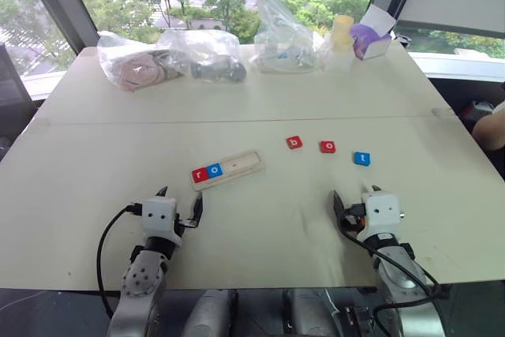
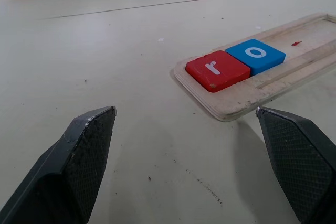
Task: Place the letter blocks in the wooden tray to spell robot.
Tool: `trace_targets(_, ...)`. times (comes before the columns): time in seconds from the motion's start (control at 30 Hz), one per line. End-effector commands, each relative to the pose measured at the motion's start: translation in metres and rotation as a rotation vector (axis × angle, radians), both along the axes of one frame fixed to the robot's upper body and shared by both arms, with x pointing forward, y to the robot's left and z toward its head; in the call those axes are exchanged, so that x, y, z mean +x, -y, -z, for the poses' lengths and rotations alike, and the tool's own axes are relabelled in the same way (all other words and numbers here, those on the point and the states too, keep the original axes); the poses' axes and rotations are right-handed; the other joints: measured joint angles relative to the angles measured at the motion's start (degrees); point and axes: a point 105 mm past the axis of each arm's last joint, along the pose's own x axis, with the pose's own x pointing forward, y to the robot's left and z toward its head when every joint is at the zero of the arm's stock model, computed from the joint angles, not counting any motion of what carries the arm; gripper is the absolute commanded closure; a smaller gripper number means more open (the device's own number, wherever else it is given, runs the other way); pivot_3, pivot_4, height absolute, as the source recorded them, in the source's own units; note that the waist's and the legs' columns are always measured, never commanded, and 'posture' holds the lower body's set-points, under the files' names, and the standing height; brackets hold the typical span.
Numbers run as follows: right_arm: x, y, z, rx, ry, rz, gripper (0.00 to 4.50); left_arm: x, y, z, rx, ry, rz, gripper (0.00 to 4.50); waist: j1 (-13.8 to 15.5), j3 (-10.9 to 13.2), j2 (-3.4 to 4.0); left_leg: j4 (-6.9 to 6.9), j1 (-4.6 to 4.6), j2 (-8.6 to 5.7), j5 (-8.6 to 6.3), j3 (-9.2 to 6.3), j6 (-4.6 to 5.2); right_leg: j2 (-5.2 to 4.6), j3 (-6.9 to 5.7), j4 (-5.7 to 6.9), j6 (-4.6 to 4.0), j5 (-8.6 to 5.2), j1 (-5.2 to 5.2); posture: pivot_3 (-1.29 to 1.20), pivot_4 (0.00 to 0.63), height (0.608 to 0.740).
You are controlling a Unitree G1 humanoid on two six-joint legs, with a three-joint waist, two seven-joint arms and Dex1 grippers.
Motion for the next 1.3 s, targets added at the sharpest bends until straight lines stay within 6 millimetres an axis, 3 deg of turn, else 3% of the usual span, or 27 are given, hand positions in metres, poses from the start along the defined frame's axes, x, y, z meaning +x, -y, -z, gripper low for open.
trace_targets(0.03, -0.001, 0.004, -0.005, -0.014, 0.012, 0.012, 0.04, -0.002, 0.003, -0.006, -0.014, 0.033, 0.0, 0.0, -0.01, 0.03, -0.04, 0.0, 0.0, 0.0, 0.0, 0.0, 0.0, 0.0, 0.0, -0.01, 0.0, 0.0, 0.0, 0.0, 0.15, 0.74)
trace_targets(0.97, 0.004, 0.002, -0.009, -0.043, 0.025, -0.018, 0.04, -0.002, -0.003, 0.008, -0.004, 0.031, 0.016, 0.0, -0.01, 0.07, -0.07, -0.02, -0.02, 0.0, -0.07, -0.01, -0.09, 0.0, -0.01, -0.05, 0.0, 0.0, -0.01, 0.0, 0.15, 0.74)
trace_targets(1.07, 0.007, 0.0, -0.014, -0.067, 0.041, -0.062, 0.04, -0.002, -0.001, 0.004, 0.011, 0.04, 0.043, 0.0, -0.02, 0.08, -0.07, -0.02, -0.02, 0.0, -0.07, -0.01, -0.09, 0.0, -0.02, -0.05, 0.01, 0.0, -0.01, 0.0, 0.15, 0.74)
trace_targets(1.3, 0.019, -0.013, -0.056, -0.244, 0.148, -0.335, 0.04, 0.002, 0.004, -0.022, 0.003, 0.067, 0.232, 0.0, -0.13, 0.29, -0.05, -0.03, -0.02, 0.01, 0.0, 0.0, 0.03, 0.04, -0.1, -0.04, 0.0, 0.0, -0.02, 0.0, 0.15, 0.74)
